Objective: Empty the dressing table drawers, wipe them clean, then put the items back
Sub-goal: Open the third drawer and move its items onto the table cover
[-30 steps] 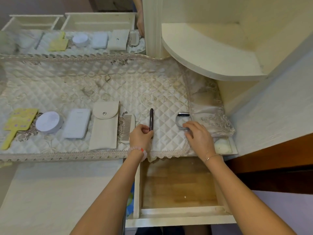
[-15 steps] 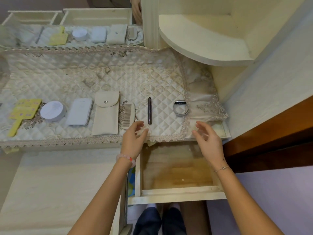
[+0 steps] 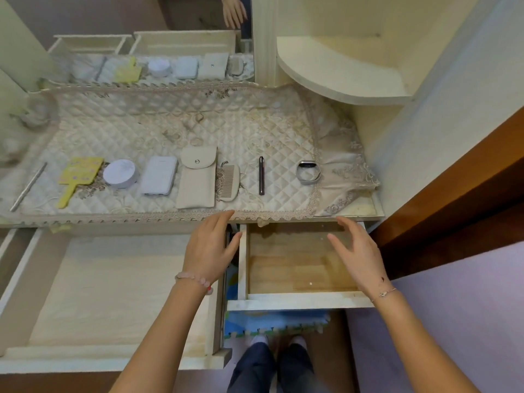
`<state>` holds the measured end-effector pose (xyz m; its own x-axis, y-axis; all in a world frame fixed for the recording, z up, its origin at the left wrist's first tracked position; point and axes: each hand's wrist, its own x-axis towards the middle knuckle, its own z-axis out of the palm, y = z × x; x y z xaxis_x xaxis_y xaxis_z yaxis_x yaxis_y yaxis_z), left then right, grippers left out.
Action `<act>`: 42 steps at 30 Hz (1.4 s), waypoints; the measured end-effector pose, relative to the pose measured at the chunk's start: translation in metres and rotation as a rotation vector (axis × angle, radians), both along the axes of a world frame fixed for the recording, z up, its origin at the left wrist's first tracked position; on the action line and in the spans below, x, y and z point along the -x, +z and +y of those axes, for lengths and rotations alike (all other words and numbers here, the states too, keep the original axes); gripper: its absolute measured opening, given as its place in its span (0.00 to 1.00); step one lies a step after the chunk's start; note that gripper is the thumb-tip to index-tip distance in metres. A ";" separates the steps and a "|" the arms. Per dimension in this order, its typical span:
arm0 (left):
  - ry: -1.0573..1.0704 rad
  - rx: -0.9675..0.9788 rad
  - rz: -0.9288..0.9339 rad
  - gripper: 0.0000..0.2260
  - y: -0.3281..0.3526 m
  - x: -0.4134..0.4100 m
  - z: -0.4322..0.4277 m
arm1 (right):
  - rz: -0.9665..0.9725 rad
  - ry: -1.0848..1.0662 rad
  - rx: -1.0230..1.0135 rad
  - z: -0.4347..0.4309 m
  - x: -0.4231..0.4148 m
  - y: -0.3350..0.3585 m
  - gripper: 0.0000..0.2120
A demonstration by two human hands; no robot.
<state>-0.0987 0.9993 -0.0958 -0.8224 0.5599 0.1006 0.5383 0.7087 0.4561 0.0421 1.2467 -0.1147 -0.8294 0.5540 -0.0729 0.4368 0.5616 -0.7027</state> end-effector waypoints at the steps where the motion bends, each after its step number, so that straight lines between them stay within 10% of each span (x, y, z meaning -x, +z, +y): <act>1: -0.005 0.020 0.028 0.21 0.005 -0.001 -0.004 | 0.002 0.018 -0.034 0.000 0.000 0.005 0.22; 42: 0.251 0.190 0.451 0.24 0.108 -0.028 -0.072 | 0.238 0.502 -0.415 -0.043 0.066 0.121 0.26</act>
